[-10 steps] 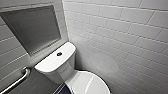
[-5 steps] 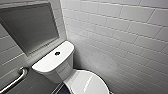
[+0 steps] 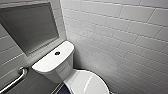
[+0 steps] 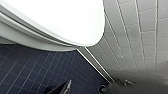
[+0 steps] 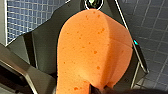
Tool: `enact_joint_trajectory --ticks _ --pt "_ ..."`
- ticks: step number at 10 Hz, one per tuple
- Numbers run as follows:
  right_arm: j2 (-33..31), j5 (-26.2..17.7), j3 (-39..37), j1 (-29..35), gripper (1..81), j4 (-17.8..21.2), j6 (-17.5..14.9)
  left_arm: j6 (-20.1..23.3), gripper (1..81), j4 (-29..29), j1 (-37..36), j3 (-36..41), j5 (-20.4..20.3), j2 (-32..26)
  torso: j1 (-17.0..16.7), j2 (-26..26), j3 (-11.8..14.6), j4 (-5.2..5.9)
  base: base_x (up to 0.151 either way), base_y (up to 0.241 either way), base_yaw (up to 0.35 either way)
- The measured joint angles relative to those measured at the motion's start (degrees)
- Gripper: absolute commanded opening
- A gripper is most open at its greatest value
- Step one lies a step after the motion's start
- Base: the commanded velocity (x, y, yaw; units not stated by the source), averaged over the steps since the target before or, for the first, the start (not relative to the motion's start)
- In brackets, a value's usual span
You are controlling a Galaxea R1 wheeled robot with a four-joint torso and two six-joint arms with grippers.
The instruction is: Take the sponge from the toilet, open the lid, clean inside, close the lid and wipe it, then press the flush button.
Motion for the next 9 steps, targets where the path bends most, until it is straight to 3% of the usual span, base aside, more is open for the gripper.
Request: enact_joint_trajectory --ticks 4,6,9 --pt "0.79 0.02 -1.38 0.00 1.0 0.00 0.00 0.02 81.1 -0.02 0.00 -8.83 1.18 6.49 0.00 0.00 0.00 0.00 0.000 0.000 0.000" --pt "1.49 0.00 -2.26 0.01 1.0 0.00 0.02 -0.44 81.1 -0.04 0.00 -9.73 1.57 8.17 0.00 0.00 0.00 0.00 0.000 0.000 0.000" --pt "1.95 0.00 -2.62 0.04 1.0 0.00 0.02 -4.22 81.1 -1.90 -0.07 -10.01 -2.79 7.91 0.00 0.00 0.00 0.00 0.000 0.000 0.000"
